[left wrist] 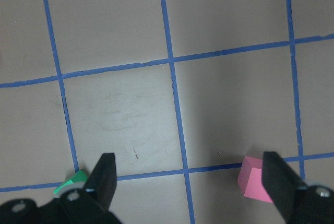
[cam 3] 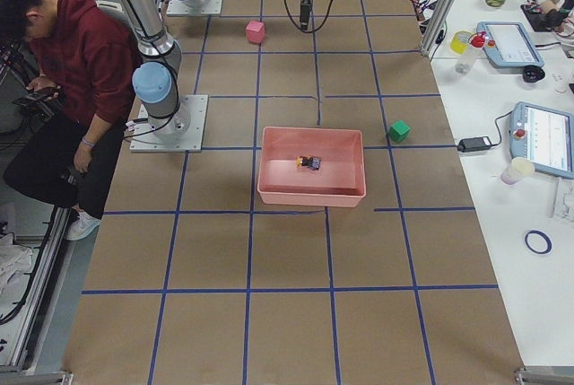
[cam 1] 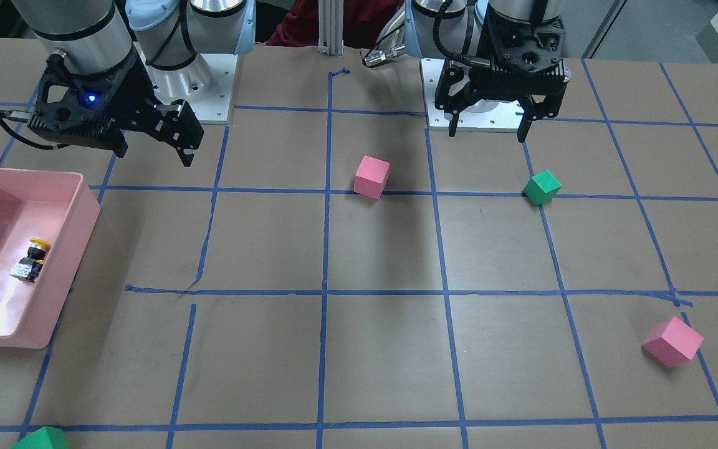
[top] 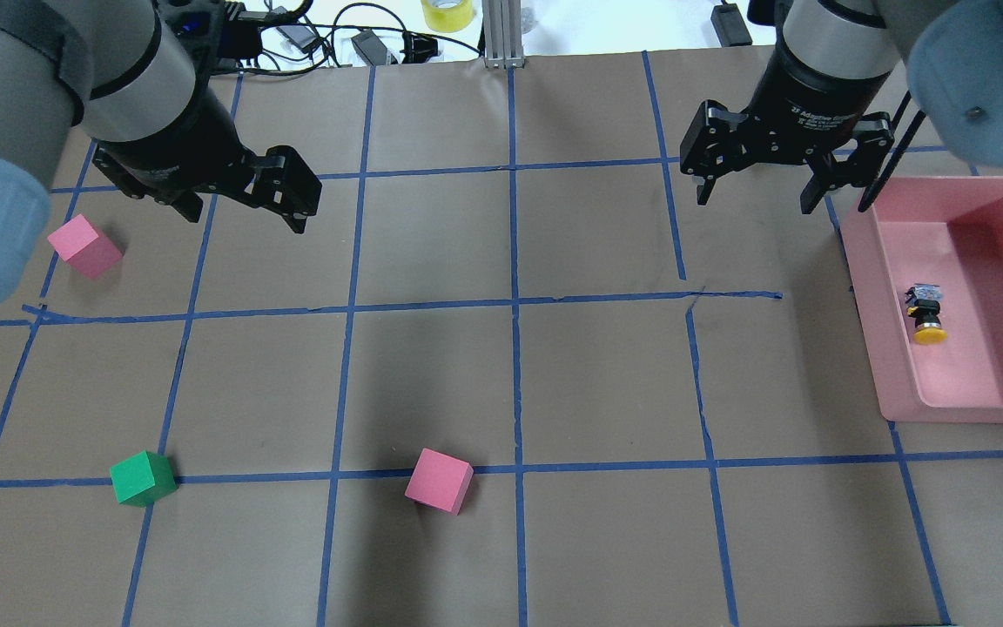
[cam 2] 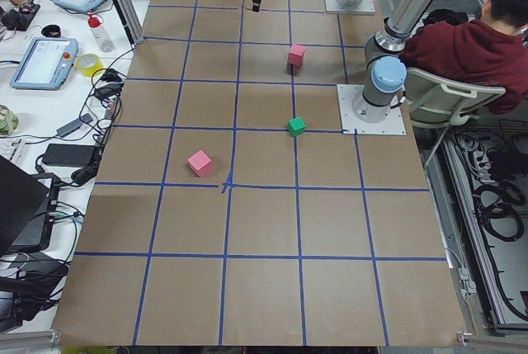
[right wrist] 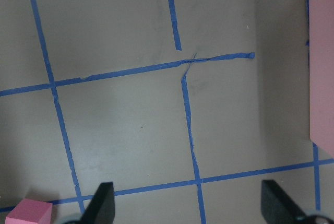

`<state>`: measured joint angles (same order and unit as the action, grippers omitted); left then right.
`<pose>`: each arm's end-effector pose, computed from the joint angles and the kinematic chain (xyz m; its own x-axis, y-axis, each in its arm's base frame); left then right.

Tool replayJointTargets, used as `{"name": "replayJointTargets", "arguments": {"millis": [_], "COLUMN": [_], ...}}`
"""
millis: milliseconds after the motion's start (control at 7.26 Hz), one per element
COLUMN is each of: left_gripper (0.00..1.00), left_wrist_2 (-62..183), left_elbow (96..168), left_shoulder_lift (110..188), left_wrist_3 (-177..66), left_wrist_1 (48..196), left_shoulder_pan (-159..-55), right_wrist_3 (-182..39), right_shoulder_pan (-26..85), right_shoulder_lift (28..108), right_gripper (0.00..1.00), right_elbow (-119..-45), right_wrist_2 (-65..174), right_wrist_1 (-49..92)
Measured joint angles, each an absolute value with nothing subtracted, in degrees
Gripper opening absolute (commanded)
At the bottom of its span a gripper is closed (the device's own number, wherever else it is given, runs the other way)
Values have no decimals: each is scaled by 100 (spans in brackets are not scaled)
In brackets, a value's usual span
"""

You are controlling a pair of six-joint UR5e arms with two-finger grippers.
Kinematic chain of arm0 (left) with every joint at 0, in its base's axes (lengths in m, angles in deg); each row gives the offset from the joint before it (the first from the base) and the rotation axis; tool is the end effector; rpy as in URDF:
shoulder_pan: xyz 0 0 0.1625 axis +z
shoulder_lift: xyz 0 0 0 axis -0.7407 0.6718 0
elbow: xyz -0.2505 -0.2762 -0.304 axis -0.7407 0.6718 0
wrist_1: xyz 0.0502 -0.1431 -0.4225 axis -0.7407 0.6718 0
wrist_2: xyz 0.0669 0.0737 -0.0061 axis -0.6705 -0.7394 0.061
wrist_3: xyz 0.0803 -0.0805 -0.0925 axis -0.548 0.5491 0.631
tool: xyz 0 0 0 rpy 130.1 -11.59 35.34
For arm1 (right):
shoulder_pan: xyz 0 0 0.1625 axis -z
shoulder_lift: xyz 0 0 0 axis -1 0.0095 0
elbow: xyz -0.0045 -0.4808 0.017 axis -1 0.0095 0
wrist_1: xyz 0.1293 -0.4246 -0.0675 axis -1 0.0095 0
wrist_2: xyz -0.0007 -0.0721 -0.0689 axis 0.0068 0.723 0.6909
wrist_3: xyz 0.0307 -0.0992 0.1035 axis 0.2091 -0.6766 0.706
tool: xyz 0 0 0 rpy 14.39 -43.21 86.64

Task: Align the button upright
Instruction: 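Move the right gripper over the pink bin toward the black button switch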

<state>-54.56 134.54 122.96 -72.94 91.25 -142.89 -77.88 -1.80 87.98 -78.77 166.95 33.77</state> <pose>-0.1672 -0.4815 0.5302 -0.9900 0.1221 -0.0709 0.1306 0.9826 -0.1319 0.1464 -0.5235 0.4969 -0.9883 0.1523 -0.0082 0.1522 0.9882 0.0141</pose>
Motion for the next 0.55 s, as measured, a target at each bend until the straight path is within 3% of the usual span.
{"name": "replayJointTargets", "arguments": {"millis": [551], "left_gripper": [100], "left_wrist_2": [-5440], "left_elbow": [13443], "left_shoulder_lift": [12287], "left_wrist_3": [-7299], "left_wrist_1": [9121], "left_shoulder_pan": [-14289], "right_wrist_3": [-7796], "right_shoulder_pan": [-155], "right_shoulder_lift": [8792], "right_gripper": [100], "right_elbow": [-7851], "right_wrist_2": [16727], "right_wrist_1": [3376]}}
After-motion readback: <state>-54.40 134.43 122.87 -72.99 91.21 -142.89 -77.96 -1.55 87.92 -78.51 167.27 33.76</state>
